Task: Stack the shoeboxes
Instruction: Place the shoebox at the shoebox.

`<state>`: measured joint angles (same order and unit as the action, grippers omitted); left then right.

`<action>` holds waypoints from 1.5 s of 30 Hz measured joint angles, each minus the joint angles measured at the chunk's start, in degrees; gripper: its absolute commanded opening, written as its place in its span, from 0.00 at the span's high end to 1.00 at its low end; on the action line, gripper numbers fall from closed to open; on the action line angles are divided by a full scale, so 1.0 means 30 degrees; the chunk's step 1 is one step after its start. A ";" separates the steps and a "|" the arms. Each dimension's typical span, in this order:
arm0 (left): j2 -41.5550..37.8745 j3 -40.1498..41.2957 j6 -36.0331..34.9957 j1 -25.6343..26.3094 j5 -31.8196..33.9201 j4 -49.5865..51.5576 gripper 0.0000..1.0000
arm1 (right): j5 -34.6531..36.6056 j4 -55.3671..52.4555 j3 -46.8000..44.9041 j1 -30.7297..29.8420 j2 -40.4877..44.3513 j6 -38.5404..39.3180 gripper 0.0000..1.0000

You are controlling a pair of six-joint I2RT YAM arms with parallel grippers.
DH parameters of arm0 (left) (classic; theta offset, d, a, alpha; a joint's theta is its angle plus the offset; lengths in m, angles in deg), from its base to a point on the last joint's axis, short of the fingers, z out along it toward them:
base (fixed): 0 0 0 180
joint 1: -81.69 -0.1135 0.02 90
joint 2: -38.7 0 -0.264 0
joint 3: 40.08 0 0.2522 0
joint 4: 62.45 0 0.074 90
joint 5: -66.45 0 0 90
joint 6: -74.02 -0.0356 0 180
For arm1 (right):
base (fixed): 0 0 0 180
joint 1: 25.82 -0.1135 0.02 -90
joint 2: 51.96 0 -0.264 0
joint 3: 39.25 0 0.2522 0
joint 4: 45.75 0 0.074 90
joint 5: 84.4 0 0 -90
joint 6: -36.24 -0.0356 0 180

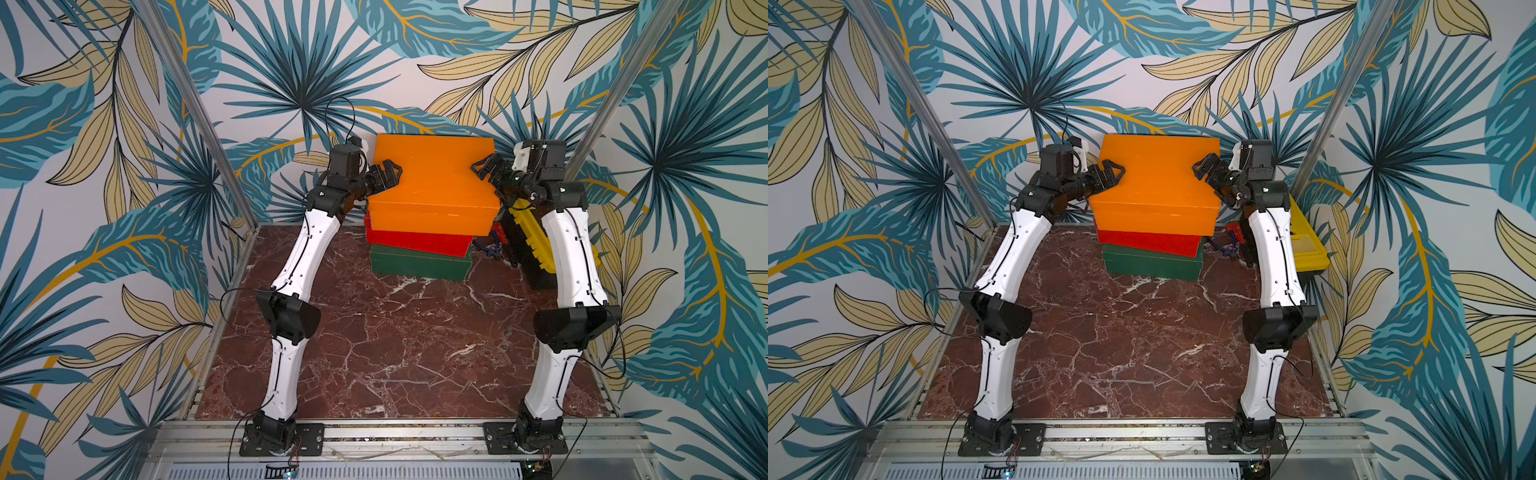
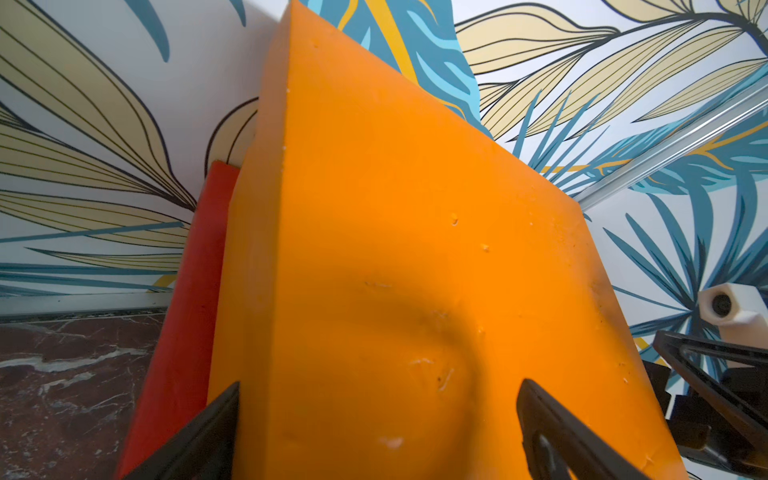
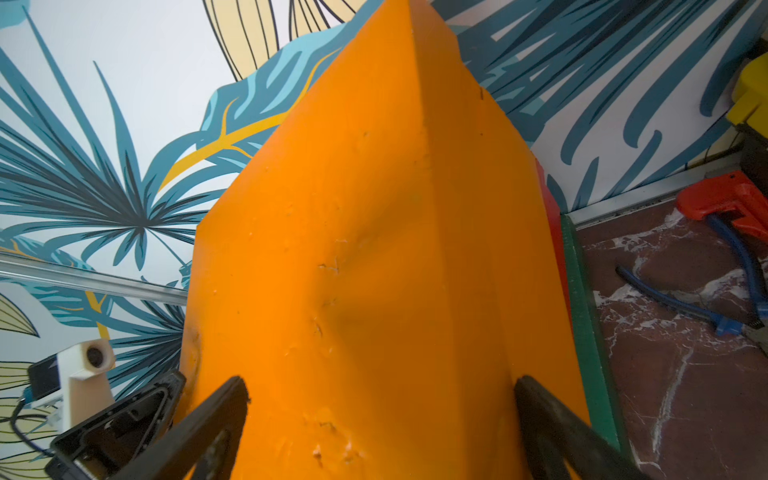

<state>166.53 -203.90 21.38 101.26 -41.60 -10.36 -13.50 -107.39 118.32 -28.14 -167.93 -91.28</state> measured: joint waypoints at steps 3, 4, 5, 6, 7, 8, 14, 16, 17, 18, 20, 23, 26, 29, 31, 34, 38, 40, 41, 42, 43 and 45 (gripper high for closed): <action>0.0000 0.0007 0.0058 -0.0240 -0.0466 0.0000 0.00 | -0.0379 0.0015 -0.0029 0.0000 0.0007 -0.0007 0.01; -0.0015 0.0015 0.0051 -0.0306 -0.0546 -0.0007 0.00 | -0.0495 0.0051 -0.0153 0.0000 0.0007 -0.0015 0.01; -0.0029 0.0022 0.0051 -0.0350 -0.0597 0.0000 0.00 | -0.0597 0.0102 -0.0313 0.0000 0.0007 -0.0022 0.01; -0.0036 0.0036 0.0036 -0.0379 -0.0619 0.0000 0.00 | -0.0648 0.0182 -0.0474 0.0000 0.0007 -0.0044 0.01; -0.0066 0.0066 0.0015 -0.0415 -0.0656 -0.0015 0.00 | -0.0678 0.0233 -0.0678 0.0000 0.0007 -0.0051 0.01; -0.0080 0.0102 0.0015 -0.0452 -0.0721 -0.0015 0.00 | -0.0678 0.0226 -0.0874 0.0000 0.0000 -0.0051 0.01; -0.0080 0.0168 0.0153 -0.0845 -0.1690 -0.0131 0.00 | -0.0590 -0.0029 -0.1151 -0.0022 -0.0073 0.0168 0.01; -0.0080 0.0197 0.0211 -0.1035 -0.2069 -0.0175 0.00 | -0.0590 -0.0022 -0.1151 -0.0022 -0.0073 0.0211 0.01; -0.0080 0.0226 0.0226 -0.1122 -0.2266 -0.0233 0.00 | -0.0590 -0.0022 -0.1151 -0.0022 -0.0073 0.0233 0.01; -0.0080 0.0277 0.0262 -0.1209 -0.2455 -0.0299 0.00 | -0.0590 -0.0022 -0.1151 -0.0022 -0.0102 0.0240 0.01; -0.0036 0.0277 0.0342 -0.1392 -0.2892 -0.0408 0.00 | -0.0583 -0.0029 -0.1151 -0.0022 -0.0160 0.0306 0.01; 0.0124 0.0284 0.0423 -0.1676 -0.3490 -0.0597 0.00 | -0.0503 -0.0036 -0.1151 -0.0015 -0.0364 0.0444 0.01; 0.0350 0.0284 0.0481 -0.1851 -0.3832 -0.0750 0.00 | -0.0393 -0.0036 -0.1151 0.0029 -0.0685 0.0546 0.01; 0.0641 0.0277 0.0488 -0.1974 -0.3920 -0.0998 0.00 | -0.0277 -0.0007 -0.1137 0.0182 -0.1064 0.0634 0.01; 0.0772 0.0277 0.0503 -0.2106 -0.3993 -0.1042 0.00 | -0.0189 0.0029 -0.1137 0.0350 -0.1231 0.0678 0.01; 0.0823 0.0284 0.0539 -0.2266 -0.4095 -0.1129 0.00 | -0.0124 0.0146 -0.1129 0.0401 -0.1253 0.0758 0.01; 0.0831 0.0372 0.0532 -0.2557 -0.4218 -0.1137 0.00 | -0.0073 0.0153 -0.1129 0.0510 -0.1253 0.0823 0.01; 0.0831 0.0444 0.0503 -0.2732 -0.4255 -0.1115 0.00 | -0.0015 0.0160 -0.1129 0.0605 -0.1253 0.0845 0.01; 0.0838 0.0474 0.0488 -0.2776 -0.4277 -0.1129 0.00 | -0.0015 0.0175 -0.1129 0.0634 -0.1253 0.0874 0.01; 0.0845 0.0503 0.0488 -0.2827 -0.4284 -0.1129 0.00 | 0.0007 0.0175 -0.1129 0.0648 -0.1253 0.0882 0.01; 0.0845 0.0517 0.0488 -0.2871 -0.4284 -0.1122 0.00 | 0.0058 0.0175 -0.1129 0.0656 -0.1253 0.0889 0.01; 0.0860 0.0539 0.0488 -0.2951 -0.4277 -0.1129 0.00 | 0.0124 0.0197 -0.1129 0.0656 -0.1253 0.0889 0.01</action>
<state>169.11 -202.28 22.85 92.41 -54.43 -13.75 -13.13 -106.79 114.93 -26.18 -171.69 -88.61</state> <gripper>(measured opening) 0.997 0.994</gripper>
